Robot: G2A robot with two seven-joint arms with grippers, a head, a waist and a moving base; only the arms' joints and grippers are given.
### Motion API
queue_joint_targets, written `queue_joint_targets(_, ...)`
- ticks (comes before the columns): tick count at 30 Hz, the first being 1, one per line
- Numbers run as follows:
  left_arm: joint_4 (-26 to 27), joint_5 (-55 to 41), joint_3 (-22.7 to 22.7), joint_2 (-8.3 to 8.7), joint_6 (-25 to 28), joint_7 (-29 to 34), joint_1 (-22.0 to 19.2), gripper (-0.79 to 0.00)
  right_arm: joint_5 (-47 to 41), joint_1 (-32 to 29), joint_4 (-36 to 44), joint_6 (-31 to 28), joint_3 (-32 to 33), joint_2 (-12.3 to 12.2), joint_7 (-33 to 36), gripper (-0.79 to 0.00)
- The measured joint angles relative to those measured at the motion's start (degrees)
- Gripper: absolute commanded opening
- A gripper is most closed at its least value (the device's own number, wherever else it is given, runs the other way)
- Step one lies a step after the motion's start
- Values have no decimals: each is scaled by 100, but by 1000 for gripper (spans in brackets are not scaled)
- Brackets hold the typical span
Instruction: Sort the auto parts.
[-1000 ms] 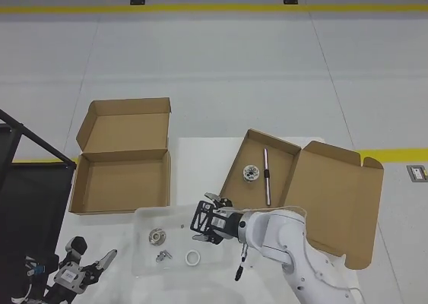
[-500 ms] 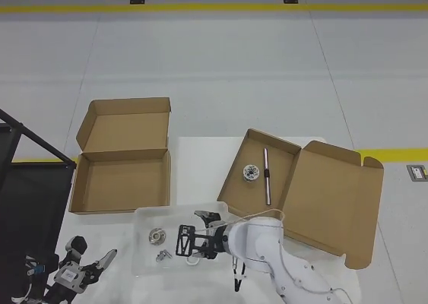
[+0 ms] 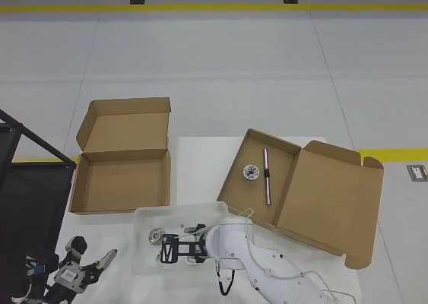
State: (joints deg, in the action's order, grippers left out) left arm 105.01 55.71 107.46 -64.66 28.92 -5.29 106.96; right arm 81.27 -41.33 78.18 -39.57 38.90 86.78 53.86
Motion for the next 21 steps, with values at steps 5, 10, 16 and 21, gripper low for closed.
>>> queue_joint_targets(5, 0, 0, 0, 0, 0, 0, 0, 0, -295, 318, -636, 6, -203, 157, -39, -539)
queue_joint_targets(10, 0, 0, 0, 0, 0, 0, 0, 0, -440, 548, -1234, 165, -489, 342, 74, -533)
queue_joint_targets(16, 0, 0, 0, 0, 0, 0, 0, 0, -583, 758, -1679, 193, -751, 538, 120, -499)
queue_joint_targets(21, 0, 0, 0, 0, 0, 0, 0, 0, -714, 909, -2006, 276, -904, 693, 291, -480)
